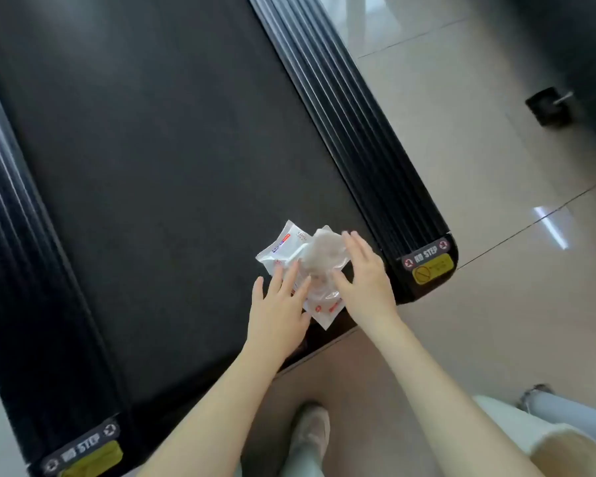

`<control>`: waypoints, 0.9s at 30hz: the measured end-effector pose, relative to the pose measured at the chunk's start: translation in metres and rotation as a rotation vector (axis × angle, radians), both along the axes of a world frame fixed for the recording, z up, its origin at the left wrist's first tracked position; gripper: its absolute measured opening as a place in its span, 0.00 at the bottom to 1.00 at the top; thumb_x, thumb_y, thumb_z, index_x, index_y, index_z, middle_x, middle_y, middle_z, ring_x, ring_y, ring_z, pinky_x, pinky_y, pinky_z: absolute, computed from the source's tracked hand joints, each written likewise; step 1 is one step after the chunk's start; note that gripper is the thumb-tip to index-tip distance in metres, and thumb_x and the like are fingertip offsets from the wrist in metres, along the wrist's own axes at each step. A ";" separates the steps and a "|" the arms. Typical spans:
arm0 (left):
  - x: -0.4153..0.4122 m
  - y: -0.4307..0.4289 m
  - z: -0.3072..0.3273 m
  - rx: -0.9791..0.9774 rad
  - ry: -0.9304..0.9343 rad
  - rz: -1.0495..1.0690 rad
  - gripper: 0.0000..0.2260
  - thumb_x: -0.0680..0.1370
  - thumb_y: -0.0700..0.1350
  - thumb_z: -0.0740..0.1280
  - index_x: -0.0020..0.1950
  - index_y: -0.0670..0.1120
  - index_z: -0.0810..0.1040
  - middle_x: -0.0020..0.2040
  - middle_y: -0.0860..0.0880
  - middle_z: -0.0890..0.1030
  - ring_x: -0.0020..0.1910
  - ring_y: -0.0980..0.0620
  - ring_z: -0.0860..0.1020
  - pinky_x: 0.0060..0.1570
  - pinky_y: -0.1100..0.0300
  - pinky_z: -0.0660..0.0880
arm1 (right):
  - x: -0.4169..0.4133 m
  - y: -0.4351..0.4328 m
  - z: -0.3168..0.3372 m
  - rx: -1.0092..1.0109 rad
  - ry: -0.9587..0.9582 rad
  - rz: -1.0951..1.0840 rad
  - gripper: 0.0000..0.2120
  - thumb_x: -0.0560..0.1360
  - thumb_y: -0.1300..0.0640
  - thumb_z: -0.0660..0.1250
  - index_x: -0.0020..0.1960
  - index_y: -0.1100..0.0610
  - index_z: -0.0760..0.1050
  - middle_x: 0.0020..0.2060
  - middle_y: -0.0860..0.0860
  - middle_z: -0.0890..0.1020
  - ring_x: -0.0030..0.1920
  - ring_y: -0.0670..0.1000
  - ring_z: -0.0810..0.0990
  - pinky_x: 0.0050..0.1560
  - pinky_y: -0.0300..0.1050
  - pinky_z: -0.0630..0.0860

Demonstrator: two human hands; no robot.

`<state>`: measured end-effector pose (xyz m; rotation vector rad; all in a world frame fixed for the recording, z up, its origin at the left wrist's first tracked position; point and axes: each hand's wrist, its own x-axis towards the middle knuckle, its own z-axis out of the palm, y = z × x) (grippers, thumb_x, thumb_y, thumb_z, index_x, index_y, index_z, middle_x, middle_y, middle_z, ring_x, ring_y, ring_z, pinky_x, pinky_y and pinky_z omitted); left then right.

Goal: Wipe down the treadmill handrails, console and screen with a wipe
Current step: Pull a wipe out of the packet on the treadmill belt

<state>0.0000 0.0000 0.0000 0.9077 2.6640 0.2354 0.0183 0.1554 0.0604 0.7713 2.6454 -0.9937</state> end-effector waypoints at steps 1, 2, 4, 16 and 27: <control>-0.001 0.000 -0.007 0.030 0.022 -0.002 0.26 0.64 0.50 0.78 0.60 0.49 0.80 0.70 0.44 0.73 0.66 0.41 0.74 0.56 0.39 0.73 | -0.006 0.002 -0.009 0.086 -0.023 0.076 0.31 0.79 0.56 0.63 0.78 0.49 0.54 0.77 0.46 0.56 0.72 0.50 0.59 0.67 0.46 0.62; -0.003 0.001 -0.012 0.032 0.024 0.004 0.25 0.63 0.51 0.79 0.59 0.49 0.81 0.69 0.43 0.74 0.66 0.40 0.74 0.56 0.39 0.74 | -0.013 0.003 -0.016 0.178 -0.046 0.154 0.32 0.79 0.55 0.63 0.78 0.49 0.52 0.78 0.47 0.54 0.73 0.50 0.59 0.68 0.47 0.61; -0.002 0.001 -0.021 0.044 0.083 -0.019 0.24 0.65 0.53 0.77 0.59 0.49 0.81 0.69 0.41 0.73 0.66 0.39 0.73 0.58 0.37 0.72 | -0.023 0.005 -0.028 0.285 -0.065 0.285 0.34 0.78 0.52 0.64 0.79 0.49 0.50 0.78 0.47 0.54 0.72 0.51 0.59 0.67 0.46 0.61; -0.005 -0.001 -0.046 0.043 0.127 -0.007 0.22 0.67 0.55 0.75 0.58 0.50 0.81 0.68 0.41 0.74 0.66 0.40 0.74 0.58 0.37 0.71 | -0.044 -0.003 -0.088 0.541 0.085 0.504 0.34 0.51 0.58 0.84 0.56 0.56 0.81 0.40 0.53 0.81 0.39 0.55 0.81 0.34 0.46 0.77; -0.008 -0.002 -0.047 0.004 0.105 -0.029 0.21 0.64 0.56 0.79 0.53 0.51 0.84 0.66 0.42 0.76 0.62 0.40 0.77 0.54 0.37 0.74 | -0.033 -0.006 -0.058 0.479 -0.014 0.607 0.26 0.35 0.66 0.83 0.20 0.56 0.68 0.19 0.47 0.62 0.17 0.48 0.63 0.25 0.31 0.48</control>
